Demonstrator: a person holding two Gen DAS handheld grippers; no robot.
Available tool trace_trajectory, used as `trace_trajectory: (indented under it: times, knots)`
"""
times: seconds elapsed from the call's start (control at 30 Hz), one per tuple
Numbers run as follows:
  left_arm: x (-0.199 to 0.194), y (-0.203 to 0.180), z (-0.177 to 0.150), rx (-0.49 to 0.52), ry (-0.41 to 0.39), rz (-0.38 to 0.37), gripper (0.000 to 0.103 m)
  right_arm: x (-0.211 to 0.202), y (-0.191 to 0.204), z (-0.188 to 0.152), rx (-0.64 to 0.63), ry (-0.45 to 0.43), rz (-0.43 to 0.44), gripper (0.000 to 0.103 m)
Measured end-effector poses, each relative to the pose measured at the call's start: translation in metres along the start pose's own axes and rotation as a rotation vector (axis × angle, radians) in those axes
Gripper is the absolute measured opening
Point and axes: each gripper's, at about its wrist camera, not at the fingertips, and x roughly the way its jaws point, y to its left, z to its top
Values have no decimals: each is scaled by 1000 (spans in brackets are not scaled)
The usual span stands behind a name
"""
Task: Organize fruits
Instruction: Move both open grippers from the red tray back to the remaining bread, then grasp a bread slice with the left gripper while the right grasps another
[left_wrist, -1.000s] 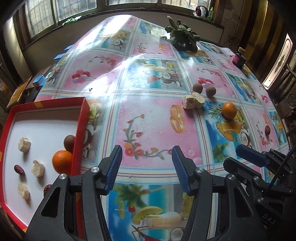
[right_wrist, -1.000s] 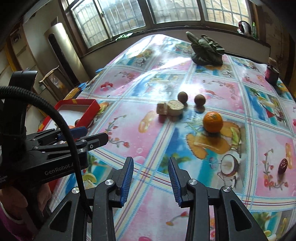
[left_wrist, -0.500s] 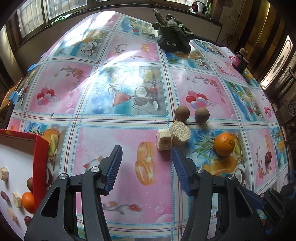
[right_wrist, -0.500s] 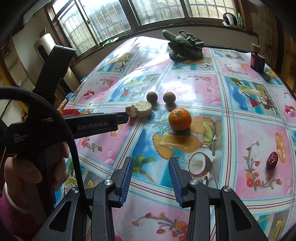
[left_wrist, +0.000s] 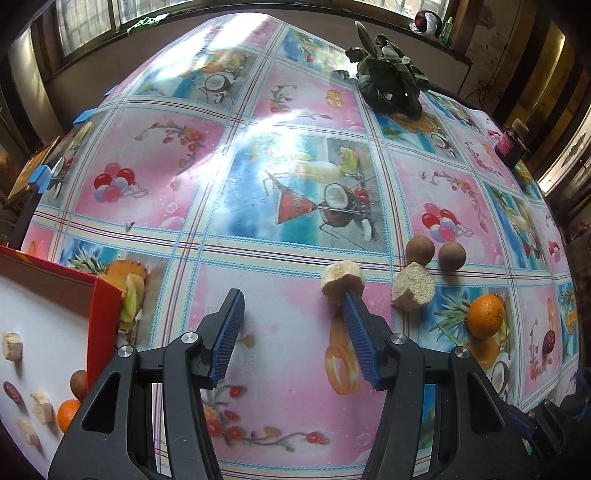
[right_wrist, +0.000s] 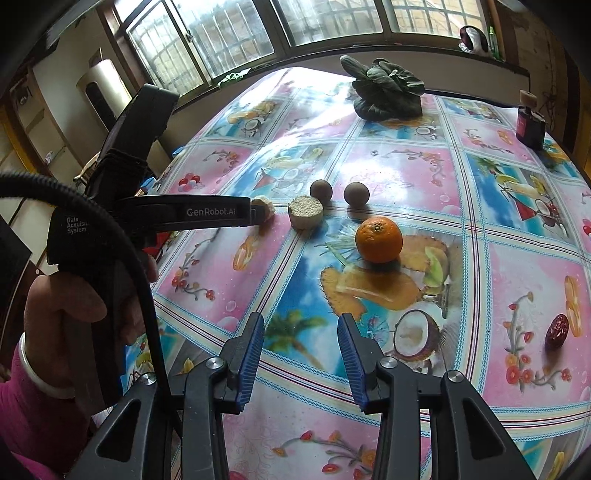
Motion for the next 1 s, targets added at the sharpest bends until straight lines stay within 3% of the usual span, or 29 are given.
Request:
trace_trajectory:
  times: [0.2, 0.43, 0.73, 0.8, 0.83, 1.0]
  knots:
    - [0, 11, 0, -41, 4, 20, 56, 2, 0, 0, -3, 6, 2, 40]
    - [-9, -8, -3, 34, -18, -33, 56, 4, 1, 0, -10, 12, 8, 41]
    - [0, -19, 0, 75, -12, -50, 56, 6, 1, -2, -12, 20, 12, 41]
    - [4, -20, 0, 84, -13, -56, 49, 6, 1, -2, -12, 22, 11, 41]
    - [6, -19, 0, 84, -10, -56, 29, 6, 1, -2, -12, 21, 10, 41]
    - [1, -14, -3, 82, -21, -72, 26, 3, 3, 1, -8, 8, 4, 41]
